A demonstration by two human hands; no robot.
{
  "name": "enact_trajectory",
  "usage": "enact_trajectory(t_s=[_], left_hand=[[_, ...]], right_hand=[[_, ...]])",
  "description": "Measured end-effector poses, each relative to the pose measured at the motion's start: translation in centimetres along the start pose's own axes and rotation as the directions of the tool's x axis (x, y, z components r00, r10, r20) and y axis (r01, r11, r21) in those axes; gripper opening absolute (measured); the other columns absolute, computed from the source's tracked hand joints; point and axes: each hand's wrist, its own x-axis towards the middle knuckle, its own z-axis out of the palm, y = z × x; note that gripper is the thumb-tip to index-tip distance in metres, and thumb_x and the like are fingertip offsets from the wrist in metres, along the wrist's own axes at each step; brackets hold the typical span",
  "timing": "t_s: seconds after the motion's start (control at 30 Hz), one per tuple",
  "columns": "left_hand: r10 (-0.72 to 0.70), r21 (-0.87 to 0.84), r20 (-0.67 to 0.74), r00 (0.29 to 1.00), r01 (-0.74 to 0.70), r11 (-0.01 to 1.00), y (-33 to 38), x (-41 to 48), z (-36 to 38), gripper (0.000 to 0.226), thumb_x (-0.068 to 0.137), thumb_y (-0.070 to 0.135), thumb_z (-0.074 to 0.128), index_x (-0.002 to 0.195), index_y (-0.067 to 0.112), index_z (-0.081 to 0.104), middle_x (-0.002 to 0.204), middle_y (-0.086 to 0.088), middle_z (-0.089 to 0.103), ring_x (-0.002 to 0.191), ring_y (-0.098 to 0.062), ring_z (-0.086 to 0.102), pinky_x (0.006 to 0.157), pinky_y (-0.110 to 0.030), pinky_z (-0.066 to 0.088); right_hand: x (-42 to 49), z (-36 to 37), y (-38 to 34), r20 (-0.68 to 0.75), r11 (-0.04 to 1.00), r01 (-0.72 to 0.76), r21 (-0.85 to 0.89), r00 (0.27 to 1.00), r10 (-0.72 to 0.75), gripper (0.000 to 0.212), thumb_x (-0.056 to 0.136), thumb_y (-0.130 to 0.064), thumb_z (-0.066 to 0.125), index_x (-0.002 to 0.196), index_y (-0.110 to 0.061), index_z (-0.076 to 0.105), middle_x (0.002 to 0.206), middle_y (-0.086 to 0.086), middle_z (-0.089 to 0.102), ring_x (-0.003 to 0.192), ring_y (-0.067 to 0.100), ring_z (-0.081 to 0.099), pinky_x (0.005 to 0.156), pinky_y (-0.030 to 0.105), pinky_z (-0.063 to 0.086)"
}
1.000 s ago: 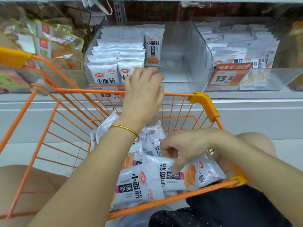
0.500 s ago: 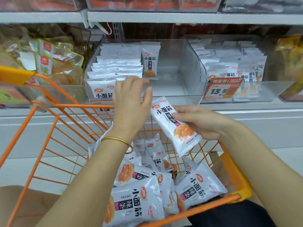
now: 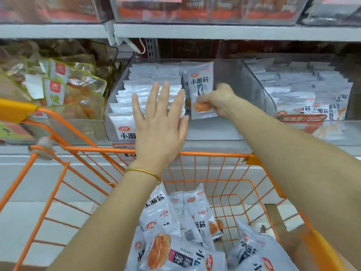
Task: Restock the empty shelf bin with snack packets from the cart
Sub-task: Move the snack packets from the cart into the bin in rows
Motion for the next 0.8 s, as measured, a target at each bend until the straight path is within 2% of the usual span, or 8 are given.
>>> enact_trajectory(t_s=[0.1, 0.17, 0.23, 0.3, 0.4, 0.57, 0.7, 0.8], left_hand=[[0.016, 0.023, -0.029, 0.999, -0.015, 1.000, 0.0, -0.1, 0.3, 0.048, 0.092, 0.036, 0.036, 0.135, 0.019, 0.046, 0.147, -0.013, 0.038, 0.139, -0.032, 0.028, 0.112, -0.061, 0.009], [0.018, 0.026, -0.026, 1.000, -0.017, 1.000, 0.1, -0.2, 0.3, 0.048, 0.093, 0.037, 0.036, 0.136, 0.019, 0.046, 0.147, -0.013, 0.037, 0.139, -0.032, 0.027, 0.113, -0.061, 0.008], [0.014, 0.031, -0.020, 1.000, -0.013, 0.999, 0.2, -0.2, 0.3, 0.048, 0.093, 0.038, 0.036, 0.135, 0.019, 0.047, 0.147, -0.013, 0.037, 0.139, -0.032, 0.028, 0.113, -0.060, 0.008], [0.010, 0.037, -0.017, 1.000, -0.009, 0.999, 0.1, -0.2, 0.2, 0.049, 0.092, 0.038, 0.036, 0.136, 0.019, 0.046, 0.147, -0.013, 0.037, 0.139, -0.032, 0.028, 0.113, -0.059, 0.008], [0.006, 0.041, -0.024, 1.000, -0.005, 0.999, 0.0, -0.2, 0.3, 0.049, 0.093, 0.039, 0.037, 0.137, 0.018, 0.046, 0.147, -0.014, 0.037, 0.139, -0.032, 0.028, 0.113, -0.059, 0.008], [0.007, 0.035, -0.028, 1.000, -0.006, 0.999, 0.0, -0.2, 0.4, 0.050, 0.091, 0.039, 0.039, 0.136, 0.016, 0.047, 0.147, -0.014, 0.038, 0.138, -0.032, 0.029, 0.113, -0.059, 0.009], [0.003, 0.034, -0.029, 1.000, -0.002, 0.999, 0.0, -0.2, 0.5, 0.050, 0.092, 0.038, 0.039, 0.135, 0.016, 0.047, 0.147, -0.014, 0.038, 0.138, -0.032, 0.029, 0.113, -0.058, 0.009], [0.001, 0.028, -0.031, 1.000, 0.000, 1.000, 0.0, -0.2, 0.6, 0.049, 0.092, 0.038, 0.039, 0.135, 0.016, 0.047, 0.146, -0.014, 0.039, 0.137, -0.032, 0.030, 0.114, -0.057, 0.009]], right_hand=[[3.0, 0.8, 1.6, -0.038, 0.946, 0.051, -0.319, 0.997, -0.067, 0.046, 0.068, 0.002, 0.078, 0.110, -0.003, 0.062, 0.108, 0.011, 0.068, 0.091, 0.024, 0.065, 0.071, 0.032, 0.056], [4.5, 0.9, 2.2, -0.051, 0.908, 0.040, -0.416, 0.996, -0.067, 0.046, 0.067, -0.007, 0.081, 0.109, -0.009, 0.062, 0.112, 0.010, 0.067, 0.104, 0.026, 0.063, 0.091, 0.037, 0.052], [5.3, 1.1, 2.1, -0.051, 0.887, 0.050, -0.460, 0.995, -0.082, 0.040, 0.073, -0.009, 0.078, 0.110, -0.009, 0.061, 0.116, 0.010, 0.066, 0.110, 0.027, 0.061, 0.099, 0.038, 0.048], [5.4, 1.5, 1.7, -0.069, 0.879, 0.066, -0.473, 0.991, -0.111, 0.032, 0.075, -0.005, 0.075, 0.101, -0.012, 0.057, 0.114, 0.011, 0.065, 0.108, 0.026, 0.061, 0.097, 0.038, 0.049], [6.0, 2.0, 1.5, -0.125, 0.883, 0.104, -0.459, 0.976, -0.180, 0.044, 0.069, -0.005, 0.079, 0.102, -0.009, 0.051, 0.111, 0.012, 0.064, 0.103, 0.027, 0.062, 0.090, 0.043, 0.053], [6.7, 2.6, 1.7, -0.145, 0.884, 0.100, -0.457, 0.972, -0.185, 0.044, 0.068, -0.008, 0.078, 0.106, -0.001, 0.054, 0.105, 0.010, 0.066, 0.098, 0.023, 0.064, 0.074, 0.030, 0.052], [6.4, 2.1, 1.6, -0.132, 0.875, 0.062, -0.480, 0.981, -0.142, 0.041, 0.071, -0.012, 0.081, 0.090, -0.009, 0.045, 0.109, 0.014, 0.064, 0.103, 0.027, 0.064, 0.087, 0.036, 0.053], [6.2, 1.6, 1.3, -0.147, 0.865, 0.019, -0.501, 0.983, -0.107, 0.058, 0.072, -0.013, 0.081, 0.114, -0.003, 0.044, 0.117, 0.014, 0.057, 0.112, 0.030, 0.059, 0.094, 0.039, 0.050]])
